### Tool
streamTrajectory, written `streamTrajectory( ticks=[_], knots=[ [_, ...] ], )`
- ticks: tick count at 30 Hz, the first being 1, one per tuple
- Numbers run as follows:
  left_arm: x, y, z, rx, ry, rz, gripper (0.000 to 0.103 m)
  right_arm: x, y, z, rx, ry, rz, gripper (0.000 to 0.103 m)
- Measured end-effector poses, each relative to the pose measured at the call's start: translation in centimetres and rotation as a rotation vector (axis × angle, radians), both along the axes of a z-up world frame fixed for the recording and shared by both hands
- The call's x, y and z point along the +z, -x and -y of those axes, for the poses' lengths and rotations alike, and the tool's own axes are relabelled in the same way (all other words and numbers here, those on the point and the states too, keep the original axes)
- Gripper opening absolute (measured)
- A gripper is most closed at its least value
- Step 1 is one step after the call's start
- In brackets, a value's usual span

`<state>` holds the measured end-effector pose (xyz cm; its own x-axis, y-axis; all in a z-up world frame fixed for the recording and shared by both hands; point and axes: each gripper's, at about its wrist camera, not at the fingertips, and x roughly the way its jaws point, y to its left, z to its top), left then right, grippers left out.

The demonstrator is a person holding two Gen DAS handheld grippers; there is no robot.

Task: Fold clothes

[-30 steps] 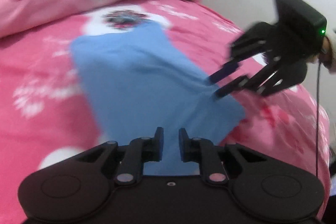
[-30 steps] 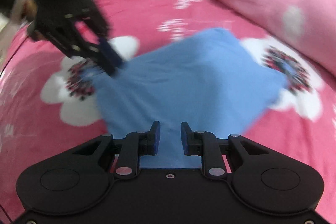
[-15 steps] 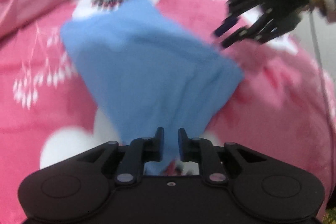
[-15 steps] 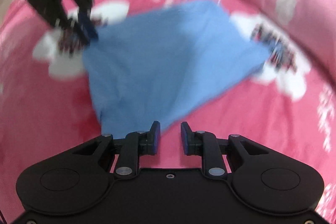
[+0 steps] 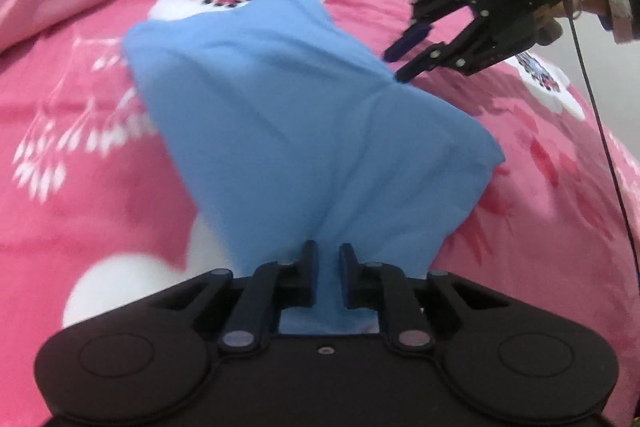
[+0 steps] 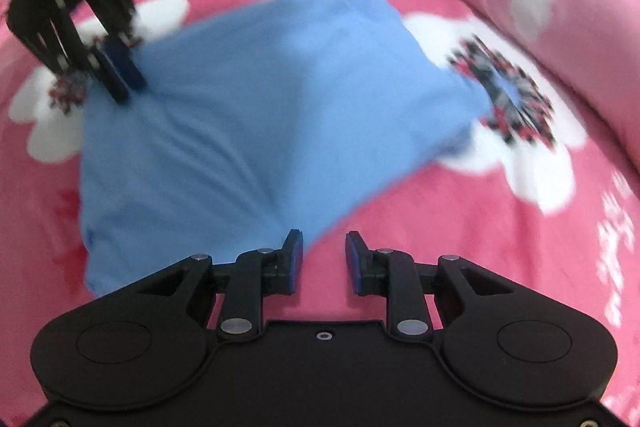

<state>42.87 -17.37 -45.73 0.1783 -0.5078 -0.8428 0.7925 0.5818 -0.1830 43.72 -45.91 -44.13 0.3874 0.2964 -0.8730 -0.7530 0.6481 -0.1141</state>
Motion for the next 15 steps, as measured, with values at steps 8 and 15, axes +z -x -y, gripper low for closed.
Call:
streamTrajectory(
  ticks=[8, 15],
  knots=[
    [0.3, -3.5, 5.6, 0.024, 0.073, 0.14, 0.027, 1.7, -2.1, -5.6, 0.084, -0.134, 0.094, 0.024],
    [-0.6, -4.6, 1.7, 0.016, 0.115, 0.119, 0.025, -0.6, -2.2, -2.0, 0.099, -0.069, 0.059, 0.024]
  ],
)
